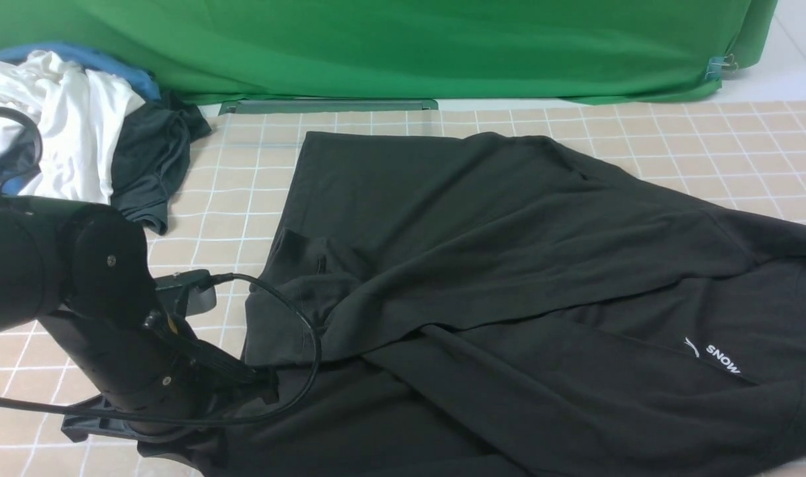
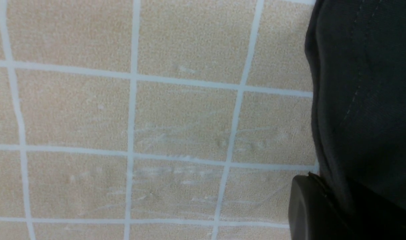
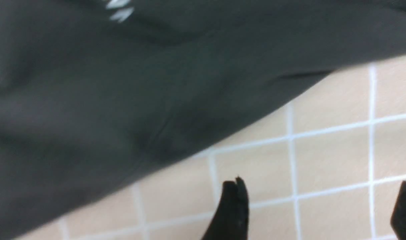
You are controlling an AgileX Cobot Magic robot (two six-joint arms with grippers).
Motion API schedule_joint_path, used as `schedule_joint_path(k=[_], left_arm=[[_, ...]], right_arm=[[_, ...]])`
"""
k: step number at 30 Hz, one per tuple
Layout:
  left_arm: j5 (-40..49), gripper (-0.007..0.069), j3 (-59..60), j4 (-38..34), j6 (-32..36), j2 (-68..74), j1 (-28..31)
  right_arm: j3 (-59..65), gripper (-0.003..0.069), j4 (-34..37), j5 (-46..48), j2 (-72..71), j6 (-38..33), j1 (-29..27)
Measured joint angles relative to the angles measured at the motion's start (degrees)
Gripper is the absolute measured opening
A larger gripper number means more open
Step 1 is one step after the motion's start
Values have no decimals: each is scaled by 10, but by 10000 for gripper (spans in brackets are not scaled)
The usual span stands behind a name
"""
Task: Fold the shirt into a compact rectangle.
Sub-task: 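Grasp the near edge of the shirt at its hem and shoulder corners, then fold the black garment in half by bringing its near edge over to the far edge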
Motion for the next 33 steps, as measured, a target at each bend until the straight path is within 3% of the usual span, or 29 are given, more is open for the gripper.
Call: schedule_joint_path(k=[5,12,17,20,21,23,24,25,27,33], left_arm=[[0,15,0,5,13,0,0],[1,15,0,17,13,0,0],[1,15,0,18,13,0,0],[0,15,0,19,13,0,0],[-1,15,0,19,13,0,0],[-2,15,0,19,13,0,0],[-2,15,0,19,13,0,0],[-2,15,0,19,13,-1,0],[-2,15,0,19,13,-4,0],[16,15,0,19,13,-37,0]], right_arm=[[0,606,0,-44,57,1,-30],[0,603,3,-156,128,3,-30],[0,566,27,-187,160,14,-30],[-3,449,38,-193,177,14,-30],[-4,381,42,-193,179,14,-29],[-10,176,44,-193,182,10,-29],[-10,176,44,-192,182,11,-29],[-18,90,43,-179,184,8,-29],[-30,57,30,-146,184,1,-29],[-37,52,1,-38,142,3,-35]])
